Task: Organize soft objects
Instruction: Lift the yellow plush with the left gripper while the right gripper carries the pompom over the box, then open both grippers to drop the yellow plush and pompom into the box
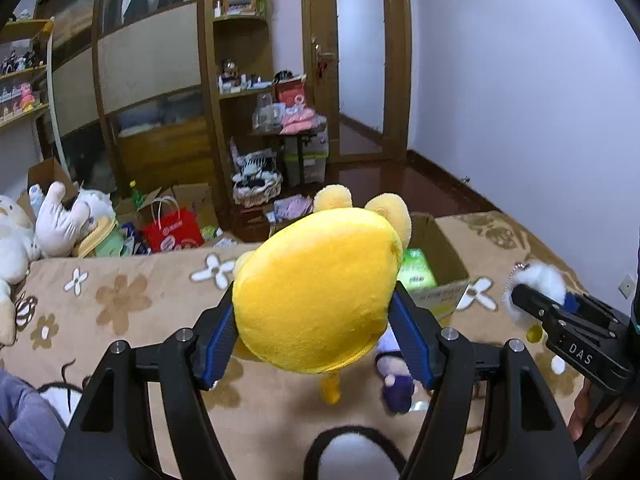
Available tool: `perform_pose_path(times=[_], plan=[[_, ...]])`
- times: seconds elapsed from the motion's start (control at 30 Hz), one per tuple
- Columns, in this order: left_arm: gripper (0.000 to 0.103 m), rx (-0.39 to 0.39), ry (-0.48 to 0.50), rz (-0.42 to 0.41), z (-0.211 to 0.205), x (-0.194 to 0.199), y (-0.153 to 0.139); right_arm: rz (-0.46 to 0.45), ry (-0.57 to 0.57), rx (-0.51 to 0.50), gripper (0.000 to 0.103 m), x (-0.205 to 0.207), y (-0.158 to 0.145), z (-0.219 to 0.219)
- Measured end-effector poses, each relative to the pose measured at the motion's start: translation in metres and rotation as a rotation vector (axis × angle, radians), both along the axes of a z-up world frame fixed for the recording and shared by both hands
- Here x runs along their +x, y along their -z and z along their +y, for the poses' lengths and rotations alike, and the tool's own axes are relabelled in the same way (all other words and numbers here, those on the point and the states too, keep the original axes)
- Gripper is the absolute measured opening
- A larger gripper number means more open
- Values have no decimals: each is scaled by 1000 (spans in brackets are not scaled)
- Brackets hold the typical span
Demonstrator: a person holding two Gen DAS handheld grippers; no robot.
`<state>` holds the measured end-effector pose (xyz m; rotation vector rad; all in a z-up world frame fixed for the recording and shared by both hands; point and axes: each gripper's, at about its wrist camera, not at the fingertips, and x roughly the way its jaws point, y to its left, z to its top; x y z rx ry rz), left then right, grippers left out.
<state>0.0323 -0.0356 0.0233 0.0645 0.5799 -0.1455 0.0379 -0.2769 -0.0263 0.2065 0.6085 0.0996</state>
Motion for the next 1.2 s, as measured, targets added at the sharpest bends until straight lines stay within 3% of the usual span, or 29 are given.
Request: perform_pose_path(times=[0.33, 0.57, 0.87, 0.97, 1.1, 1.2], plan=[[69, 27, 44, -67, -6, 28, -24, -100, -84, -73, 42, 17, -37, 19], [69, 20, 45, -52, -6, 57, -20, -126, -147, -127, 42, 40, -43, 37], [70, -24, 69, 2, -5, 98, 11, -110, -165, -163, 42, 72, -13, 46], [70, -3, 60, 25, -5, 111, 24, -91, -160, -148, 42, 81, 0, 46], [71, -59, 58, 114, -5, 132, 46, -52, -159, -111, 42, 94, 14, 42], [74, -52, 58, 141, -7, 138, 58, -28, -169, -107, 42, 98, 23, 42]])
